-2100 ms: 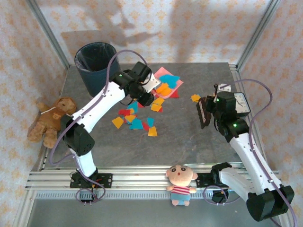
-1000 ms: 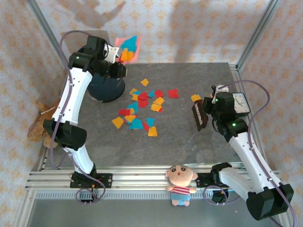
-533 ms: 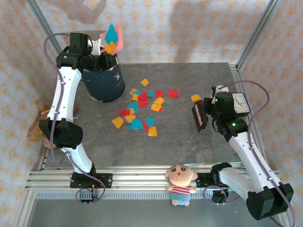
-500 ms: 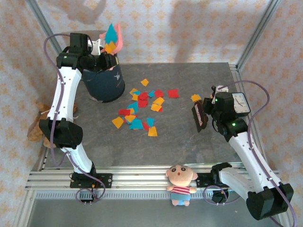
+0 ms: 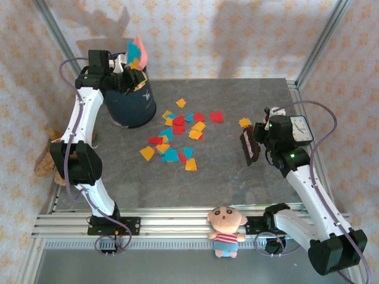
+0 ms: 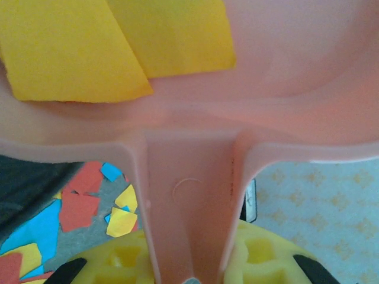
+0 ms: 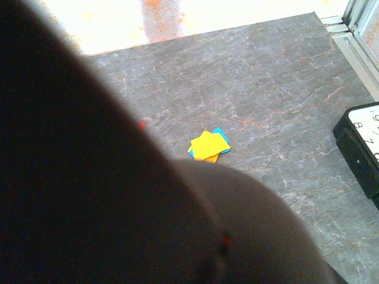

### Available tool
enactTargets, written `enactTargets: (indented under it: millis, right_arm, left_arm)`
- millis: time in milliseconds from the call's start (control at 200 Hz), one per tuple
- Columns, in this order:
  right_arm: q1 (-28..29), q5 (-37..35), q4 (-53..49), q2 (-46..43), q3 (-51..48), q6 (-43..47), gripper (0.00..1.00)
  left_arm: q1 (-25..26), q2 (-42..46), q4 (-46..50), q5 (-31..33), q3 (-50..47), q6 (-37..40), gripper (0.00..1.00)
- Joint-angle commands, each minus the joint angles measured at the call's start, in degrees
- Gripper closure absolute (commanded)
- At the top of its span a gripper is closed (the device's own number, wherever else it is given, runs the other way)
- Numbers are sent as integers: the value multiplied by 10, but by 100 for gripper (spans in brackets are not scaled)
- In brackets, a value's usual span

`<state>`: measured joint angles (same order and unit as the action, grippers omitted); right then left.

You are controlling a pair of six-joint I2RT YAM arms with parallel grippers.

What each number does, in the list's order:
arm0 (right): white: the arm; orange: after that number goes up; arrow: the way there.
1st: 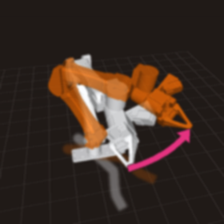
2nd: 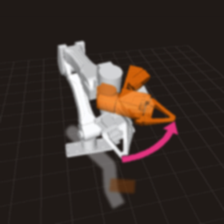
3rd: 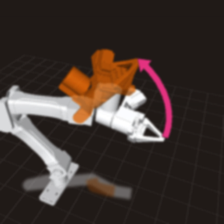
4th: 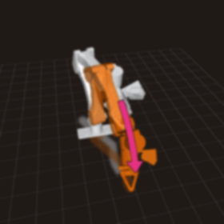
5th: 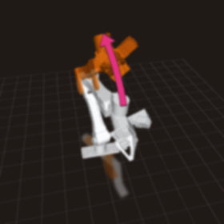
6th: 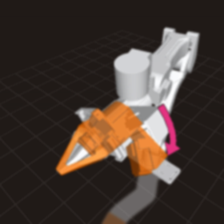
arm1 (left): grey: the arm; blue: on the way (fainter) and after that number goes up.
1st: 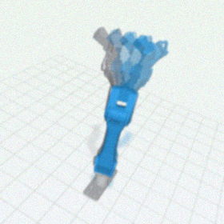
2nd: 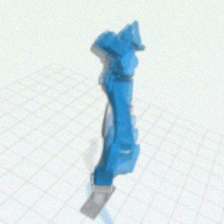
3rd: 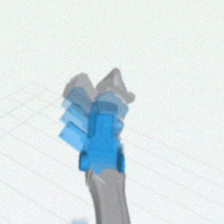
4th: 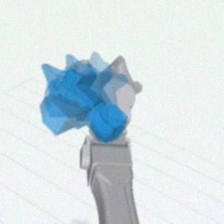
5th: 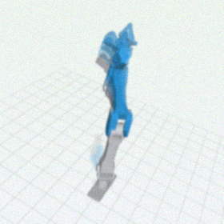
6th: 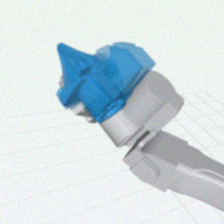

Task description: Sweep away the paper scraps from the table

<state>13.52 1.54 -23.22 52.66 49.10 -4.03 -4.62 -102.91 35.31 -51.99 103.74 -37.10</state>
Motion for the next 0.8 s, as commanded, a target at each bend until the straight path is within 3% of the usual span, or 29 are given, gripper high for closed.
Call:
enactTargets:
  millis: [0,275,796]
  right_arm:
    - [3,0,5,0,10,-8,100]
    - [3,1,5,2,5,-9,100]
    - [3,1,5,6,5,-11,100]
  left_arm:
    - [-9,33,-108,-29,-22,-75,100]
    - [-12,52,-196,-33,-76,-150,100]
    - [-14,80,-459,-45,-197,-365,100]
